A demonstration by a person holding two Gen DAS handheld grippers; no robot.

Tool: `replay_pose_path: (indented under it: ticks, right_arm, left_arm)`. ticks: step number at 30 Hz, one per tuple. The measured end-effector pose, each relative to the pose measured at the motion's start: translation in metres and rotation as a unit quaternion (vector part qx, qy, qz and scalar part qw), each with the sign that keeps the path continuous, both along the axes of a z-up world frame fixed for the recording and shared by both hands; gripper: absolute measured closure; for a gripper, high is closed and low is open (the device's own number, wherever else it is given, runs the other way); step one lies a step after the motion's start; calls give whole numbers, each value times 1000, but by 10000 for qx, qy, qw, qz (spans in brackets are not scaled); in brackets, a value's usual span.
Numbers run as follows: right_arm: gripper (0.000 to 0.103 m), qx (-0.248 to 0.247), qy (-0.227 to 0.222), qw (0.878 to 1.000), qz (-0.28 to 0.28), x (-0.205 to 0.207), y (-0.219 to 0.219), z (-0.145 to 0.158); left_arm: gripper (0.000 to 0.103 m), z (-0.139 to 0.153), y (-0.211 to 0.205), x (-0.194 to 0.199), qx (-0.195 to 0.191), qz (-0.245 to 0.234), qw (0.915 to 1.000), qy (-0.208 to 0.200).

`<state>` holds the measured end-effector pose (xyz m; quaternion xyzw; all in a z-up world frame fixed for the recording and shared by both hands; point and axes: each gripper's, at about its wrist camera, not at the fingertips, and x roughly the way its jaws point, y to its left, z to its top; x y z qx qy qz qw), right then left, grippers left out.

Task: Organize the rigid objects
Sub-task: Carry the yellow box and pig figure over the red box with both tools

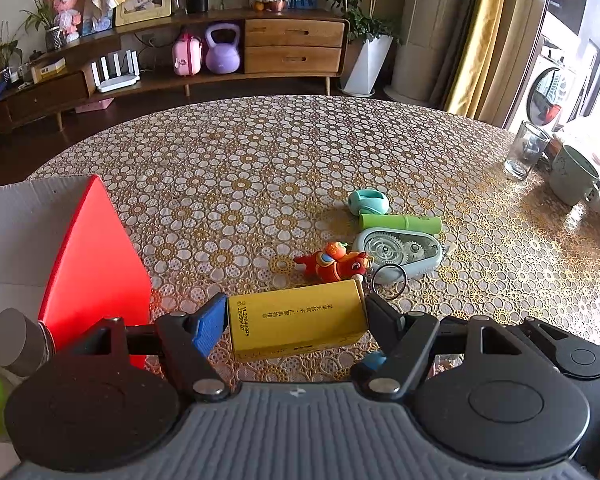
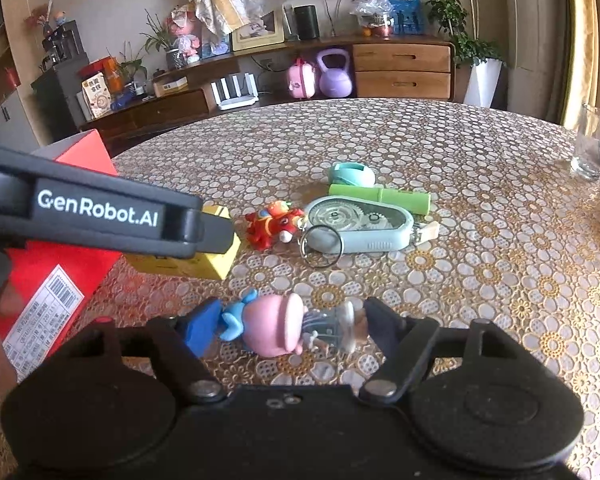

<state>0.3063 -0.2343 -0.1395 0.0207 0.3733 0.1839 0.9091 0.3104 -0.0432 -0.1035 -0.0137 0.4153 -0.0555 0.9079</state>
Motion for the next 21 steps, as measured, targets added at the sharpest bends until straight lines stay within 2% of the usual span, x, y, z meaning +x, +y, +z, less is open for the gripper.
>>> replay_pose_path:
  ticks: [8, 12, 21]
  right_arm:
    - [27, 70, 23, 10000, -13, -9, -4, 11]
    - [27, 96, 2, 10000, -14, -20, -7, 26]
    - [27, -93, -161, 9998, 76, -59, -7, 68]
  left_arm:
    - [29, 5, 0, -10, 57, 4, 10000, 19]
    - [29, 14, 3, -19, 19, 54, 10000, 54]
    - [29, 48, 10, -56, 45, -48, 9998, -171]
